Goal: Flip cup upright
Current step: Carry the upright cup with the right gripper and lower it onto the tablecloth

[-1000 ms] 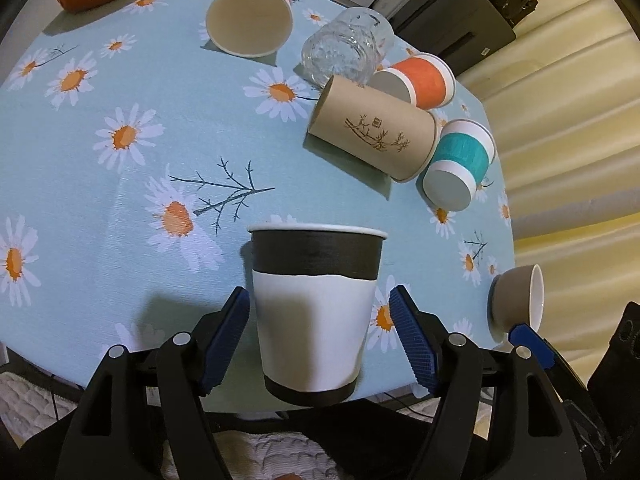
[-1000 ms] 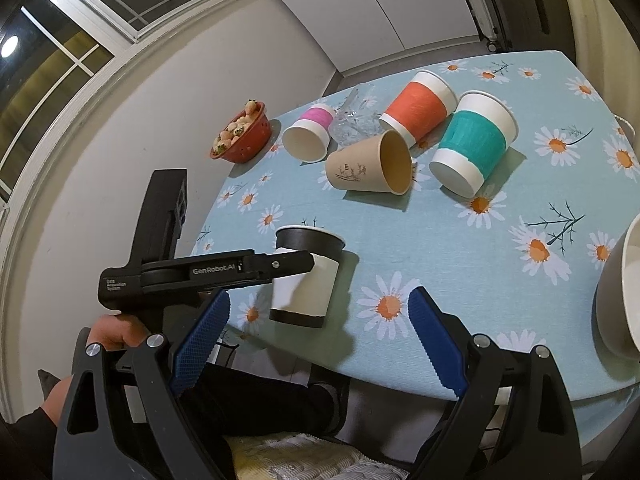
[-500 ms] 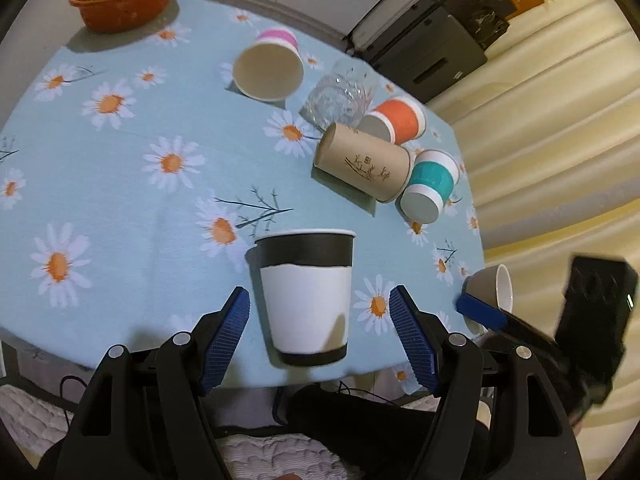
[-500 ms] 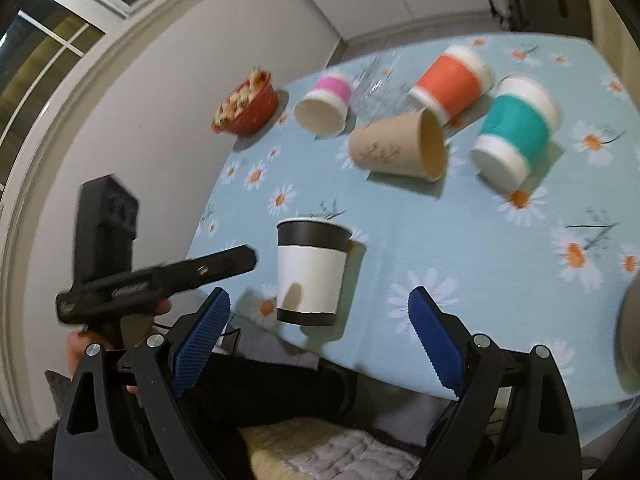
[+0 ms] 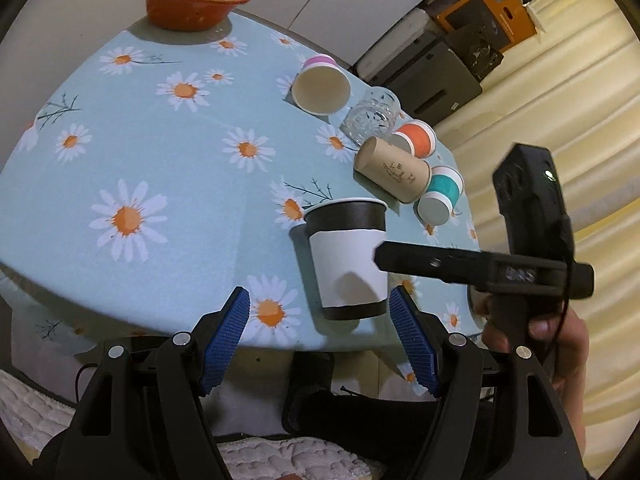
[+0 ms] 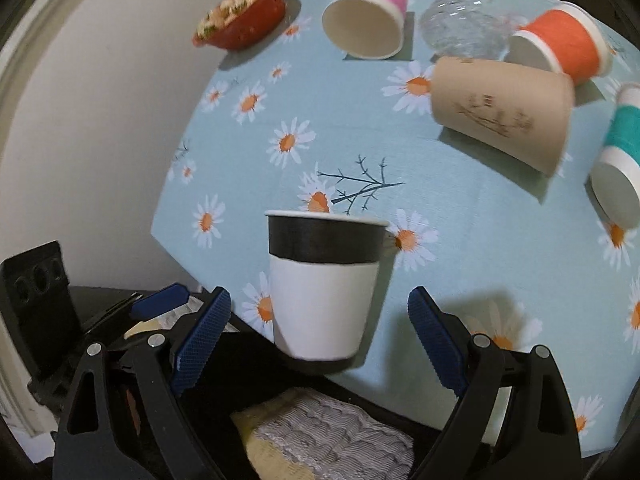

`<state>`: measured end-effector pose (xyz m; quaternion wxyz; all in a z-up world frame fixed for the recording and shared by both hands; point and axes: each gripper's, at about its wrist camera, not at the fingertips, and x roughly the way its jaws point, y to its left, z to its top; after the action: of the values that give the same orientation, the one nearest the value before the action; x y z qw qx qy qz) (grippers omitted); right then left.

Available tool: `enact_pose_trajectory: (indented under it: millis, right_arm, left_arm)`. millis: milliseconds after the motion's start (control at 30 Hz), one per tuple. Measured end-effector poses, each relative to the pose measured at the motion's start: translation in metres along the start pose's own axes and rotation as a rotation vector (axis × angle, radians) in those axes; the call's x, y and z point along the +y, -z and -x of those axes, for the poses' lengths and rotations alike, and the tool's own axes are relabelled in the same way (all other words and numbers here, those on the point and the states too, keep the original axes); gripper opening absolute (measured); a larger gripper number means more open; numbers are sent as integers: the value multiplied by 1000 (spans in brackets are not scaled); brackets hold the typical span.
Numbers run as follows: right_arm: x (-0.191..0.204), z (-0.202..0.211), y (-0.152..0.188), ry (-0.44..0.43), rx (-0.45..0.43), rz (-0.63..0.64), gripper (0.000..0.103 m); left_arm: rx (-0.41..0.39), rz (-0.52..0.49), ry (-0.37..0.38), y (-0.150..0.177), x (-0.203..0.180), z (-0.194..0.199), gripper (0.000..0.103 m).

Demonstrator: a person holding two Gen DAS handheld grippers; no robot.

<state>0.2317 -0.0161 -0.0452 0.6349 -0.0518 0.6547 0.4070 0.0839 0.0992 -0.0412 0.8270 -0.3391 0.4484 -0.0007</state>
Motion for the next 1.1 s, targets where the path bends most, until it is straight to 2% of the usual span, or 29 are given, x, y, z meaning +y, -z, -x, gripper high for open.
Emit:
enact_pose_trajectory:
  millis: [67, 267, 400, 667, 800, 900, 1100]
  right_arm:
    - [3, -6, -5, 26, 25, 10, 89]
    - [2, -16, -17, 90, 54, -1, 79]
    - [-2, -24, -21, 117, 82, -18, 68]
    - [-10, -26, -23, 126, 84, -52, 65]
    - [-8, -15, -15, 151, 38, -40, 65]
    - [-2, -1, -7, 189, -28, -12, 65]
    - [9, 37, 17, 236, -213, 38, 65]
  left_arm:
    - [-10, 13, 22, 2, 5, 2, 71]
    - [-33, 52, 66, 8, 17, 2, 71]
    - [-28, 76, 92, 11, 25, -1, 71]
    - [-24, 87, 102, 13, 34, -3, 71]
    - [-29, 93, 111, 13, 38, -3, 71]
    - [-28, 84, 120, 14, 38, -3, 71]
    - [-31, 72, 128, 13, 37, -4, 71]
